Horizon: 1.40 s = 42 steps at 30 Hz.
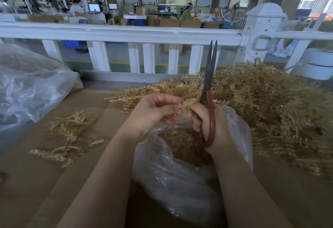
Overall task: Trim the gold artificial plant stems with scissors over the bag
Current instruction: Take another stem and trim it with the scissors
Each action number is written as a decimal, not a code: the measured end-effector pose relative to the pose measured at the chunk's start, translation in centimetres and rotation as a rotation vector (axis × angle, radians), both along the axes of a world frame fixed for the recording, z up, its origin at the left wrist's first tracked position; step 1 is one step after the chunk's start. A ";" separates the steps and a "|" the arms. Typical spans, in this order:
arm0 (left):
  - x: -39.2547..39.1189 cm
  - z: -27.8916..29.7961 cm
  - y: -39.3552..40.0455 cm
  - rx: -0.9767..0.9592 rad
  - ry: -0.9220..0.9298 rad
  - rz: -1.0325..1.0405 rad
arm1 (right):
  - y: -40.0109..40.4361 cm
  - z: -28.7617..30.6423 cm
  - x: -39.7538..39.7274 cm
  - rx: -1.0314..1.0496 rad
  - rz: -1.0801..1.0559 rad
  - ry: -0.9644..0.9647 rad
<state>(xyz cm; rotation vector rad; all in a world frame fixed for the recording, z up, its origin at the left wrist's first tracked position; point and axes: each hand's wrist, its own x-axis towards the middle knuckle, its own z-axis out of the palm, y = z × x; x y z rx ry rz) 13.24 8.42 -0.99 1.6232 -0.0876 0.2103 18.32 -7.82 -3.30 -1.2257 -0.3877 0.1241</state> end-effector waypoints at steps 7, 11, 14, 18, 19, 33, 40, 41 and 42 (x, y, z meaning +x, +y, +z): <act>-0.1 0.4 0.3 -0.025 -0.155 -0.076 | -0.1 -0.4 0.4 0.046 -0.016 -0.028; 0.0 0.3 -0.7 0.058 -0.245 -0.061 | -0.1 -0.1 -0.1 0.002 0.016 -0.006; -0.1 0.4 -0.6 0.049 -0.216 -0.011 | -0.1 0.1 -0.3 -0.001 0.043 -0.018; -0.3 0.5 0.0 0.030 -0.137 0.002 | 0.0 0.1 -0.4 0.008 0.068 -0.044; -0.3 0.5 0.0 0.035 -0.140 0.013 | 0.0 0.1 -0.4 0.001 0.068 -0.051; -0.4 1.0 -0.5 -0.217 -0.213 0.156 | 0.2 -0.6 0.6 0.018 0.171 -0.004; -0.5 1.0 -0.1 -0.233 -0.203 0.104 | 0.1 -0.6 0.6 0.016 0.159 -0.058; -0.5 1.0 -0.1 -0.234 -0.202 0.104 | 0.1 -0.5 0.6 0.019 0.147 -0.050; -0.5 1.0 0.0 -0.239 -0.200 0.106 | 0.1 -0.5 0.6 0.022 0.132 -0.035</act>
